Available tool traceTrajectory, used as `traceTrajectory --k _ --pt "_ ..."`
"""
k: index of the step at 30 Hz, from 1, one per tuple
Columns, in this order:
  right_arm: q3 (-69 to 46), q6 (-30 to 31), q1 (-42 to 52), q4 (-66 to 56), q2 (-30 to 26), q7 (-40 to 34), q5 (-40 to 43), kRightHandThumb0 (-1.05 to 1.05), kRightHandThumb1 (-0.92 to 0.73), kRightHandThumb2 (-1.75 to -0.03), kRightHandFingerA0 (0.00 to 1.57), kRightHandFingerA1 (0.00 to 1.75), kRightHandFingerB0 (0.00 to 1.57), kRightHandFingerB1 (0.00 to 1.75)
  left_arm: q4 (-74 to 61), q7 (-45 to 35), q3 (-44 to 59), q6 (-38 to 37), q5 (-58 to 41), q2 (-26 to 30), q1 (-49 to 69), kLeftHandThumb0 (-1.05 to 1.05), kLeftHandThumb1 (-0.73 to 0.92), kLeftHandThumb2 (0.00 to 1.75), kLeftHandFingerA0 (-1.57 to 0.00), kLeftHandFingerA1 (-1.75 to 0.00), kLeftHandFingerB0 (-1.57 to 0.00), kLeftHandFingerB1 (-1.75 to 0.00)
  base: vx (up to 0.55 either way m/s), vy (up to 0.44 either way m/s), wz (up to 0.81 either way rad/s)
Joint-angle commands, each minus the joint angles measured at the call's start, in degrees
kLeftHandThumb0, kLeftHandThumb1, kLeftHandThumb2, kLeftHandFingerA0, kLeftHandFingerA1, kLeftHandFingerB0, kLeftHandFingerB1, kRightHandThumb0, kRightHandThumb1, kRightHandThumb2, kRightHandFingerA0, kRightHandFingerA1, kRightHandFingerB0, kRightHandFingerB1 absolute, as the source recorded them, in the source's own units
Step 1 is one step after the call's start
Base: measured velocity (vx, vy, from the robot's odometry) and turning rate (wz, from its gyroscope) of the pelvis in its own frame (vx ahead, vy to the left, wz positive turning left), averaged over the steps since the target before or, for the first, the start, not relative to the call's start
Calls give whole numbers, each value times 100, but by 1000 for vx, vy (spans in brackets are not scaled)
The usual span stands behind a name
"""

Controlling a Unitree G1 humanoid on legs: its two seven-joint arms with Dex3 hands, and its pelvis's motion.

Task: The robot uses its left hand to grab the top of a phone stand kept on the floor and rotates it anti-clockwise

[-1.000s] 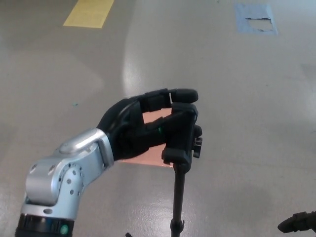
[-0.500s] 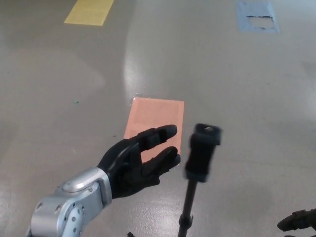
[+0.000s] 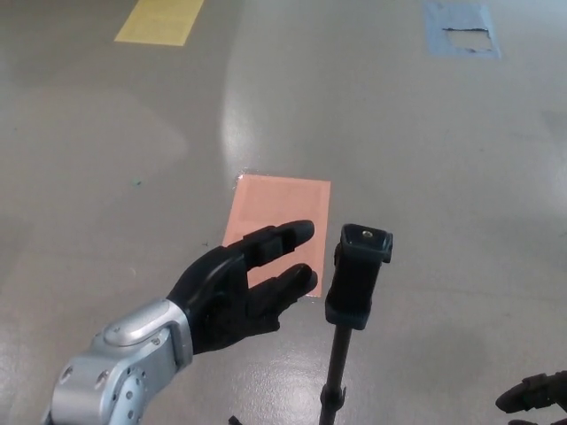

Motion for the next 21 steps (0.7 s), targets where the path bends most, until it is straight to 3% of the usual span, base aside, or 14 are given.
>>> traceTrajectory --k 1,6,10,12,13,15,16,20,21 --pt "64 44 -39 24 -106 32 -90 -53 -74 -69 64 53 36 36 173 -219 103 -413 182 235 117 -81 55 92 0 -20 0 -11 0 0 0" --pt "90 45 40 26 -106 8 -98 -49 -81 -65 65 52 38 34 576 -281 280 -850 285 351 497 -81 54 92 0 -22 0 -11 0 0 0" --pt "72 51 135 13 -120 1 -69 -53 -73 -69 64 53 36 36 968 -120 376 -1328 566 455 823 -82 55 91 -5 -29 -4 -12 0 0 0" --pt "65 38 148 20 -128 8 -63 -49 -81 -64 65 50 39 34 1124 -123 463 -1441 571 479 890 -81 54 90 -5 -27 -3 -12 0 0 0" --pt "86 11 143 37 -128 4 -86 -53 -68 -95 57 60 34 48 1249 -122 541 -1565 578 521 951 -77 54 90 -1 -24 0 -14 0 0 0" --pt "86 -5 141 97 -112 -19 -91 -53 -67 -95 56 60 33 48 1660 -75 744 -2050 692 673 1154 -82 56 90 -6 -26 -5 -11 0 0 0" --pt "75 -4 145 102 -110 -27 -81 -50 -81 -65 64 48 40 34 1753 -63 775 -2169 730 705 1183 -82 57 90 -6 -25 -5 -11 0 0 0" --pt "62 -64 226 99 -123 -32 -63 -49 -82 -65 63 48 40 34 2208 20 810 -2816 1031 891 1301 -79 58 92 -6 -34 -5 -15 0 0 0" --pt "58 -77 259 84 -124 -28 -56 -53 -68 -95 56 61 34 49 2369 95 792 -3042 1159 964 1339 -81 60 93 -7 -31 -6 -16 0 0 0"
